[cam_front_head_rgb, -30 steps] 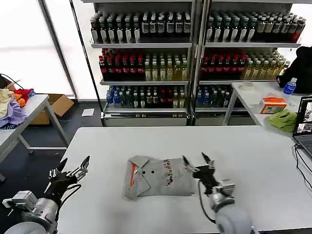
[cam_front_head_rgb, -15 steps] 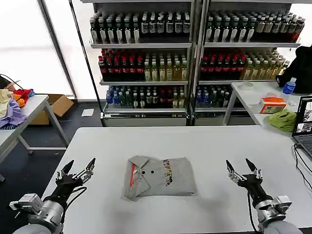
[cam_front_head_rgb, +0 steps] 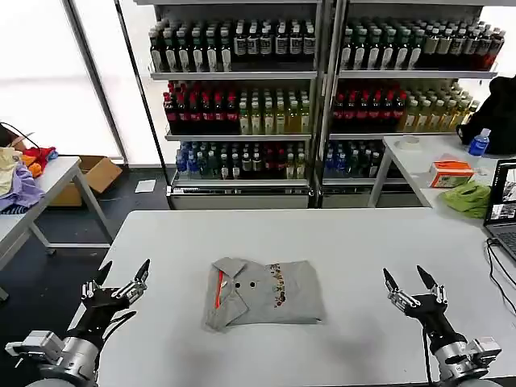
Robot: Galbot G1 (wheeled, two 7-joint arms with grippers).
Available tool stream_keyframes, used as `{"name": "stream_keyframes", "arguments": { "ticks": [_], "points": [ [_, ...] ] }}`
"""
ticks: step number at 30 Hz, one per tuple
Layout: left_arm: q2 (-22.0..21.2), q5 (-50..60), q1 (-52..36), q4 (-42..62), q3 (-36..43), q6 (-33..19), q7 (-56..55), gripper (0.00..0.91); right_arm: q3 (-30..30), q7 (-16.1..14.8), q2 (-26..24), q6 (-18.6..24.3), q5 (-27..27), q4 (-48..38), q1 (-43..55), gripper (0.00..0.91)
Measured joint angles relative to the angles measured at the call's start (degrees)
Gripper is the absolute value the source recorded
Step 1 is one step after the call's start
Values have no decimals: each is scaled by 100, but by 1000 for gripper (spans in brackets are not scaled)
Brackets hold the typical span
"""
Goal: Fold and organize the clothes.
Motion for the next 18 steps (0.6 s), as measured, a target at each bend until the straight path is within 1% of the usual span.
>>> {"name": "stream_keyframes", "arguments": {
  "ticks": [6, 18],
  "points": [
    [16, 79, 227, -22, 27, -291, 66, 907, 168, -92, 16, 80, -16, 66, -177, 907],
    [-11, 309, 405, -81, 178, -614, 312, 907, 441, -255, 18, 158, -25, 73, -224, 907]
  ]
}}
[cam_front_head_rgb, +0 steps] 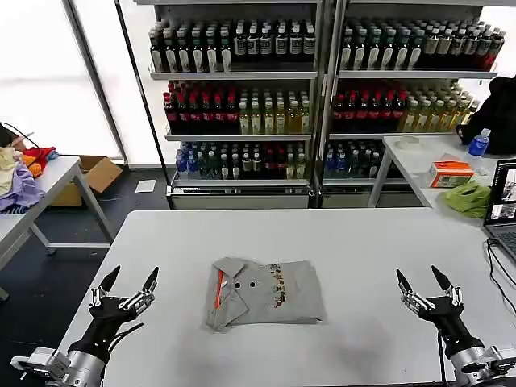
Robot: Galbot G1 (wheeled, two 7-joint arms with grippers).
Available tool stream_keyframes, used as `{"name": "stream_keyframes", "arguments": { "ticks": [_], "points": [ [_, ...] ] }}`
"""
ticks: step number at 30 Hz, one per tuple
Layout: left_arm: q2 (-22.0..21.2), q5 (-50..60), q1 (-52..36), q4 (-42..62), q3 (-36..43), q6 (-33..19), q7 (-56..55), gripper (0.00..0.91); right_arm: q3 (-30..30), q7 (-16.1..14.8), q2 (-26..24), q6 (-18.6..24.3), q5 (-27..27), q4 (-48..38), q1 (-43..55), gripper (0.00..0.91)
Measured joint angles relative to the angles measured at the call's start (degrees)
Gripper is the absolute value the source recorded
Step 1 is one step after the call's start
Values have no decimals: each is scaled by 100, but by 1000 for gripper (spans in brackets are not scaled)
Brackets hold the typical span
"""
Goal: Fold and organize the clothes.
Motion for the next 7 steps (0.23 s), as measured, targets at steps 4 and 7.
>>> {"name": "stream_keyframes", "arguments": {
  "ticks": [4, 7],
  "points": [
    [-5, 98, 7, -3, 46, -44, 47, 907, 65, -55, -12, 22, -7, -35, -26, 907],
    [-18, 178, 4, 7, 92, -80, 100, 907, 104, -108, -7, 42, -25, -47, -49, 907]
  ]
}}
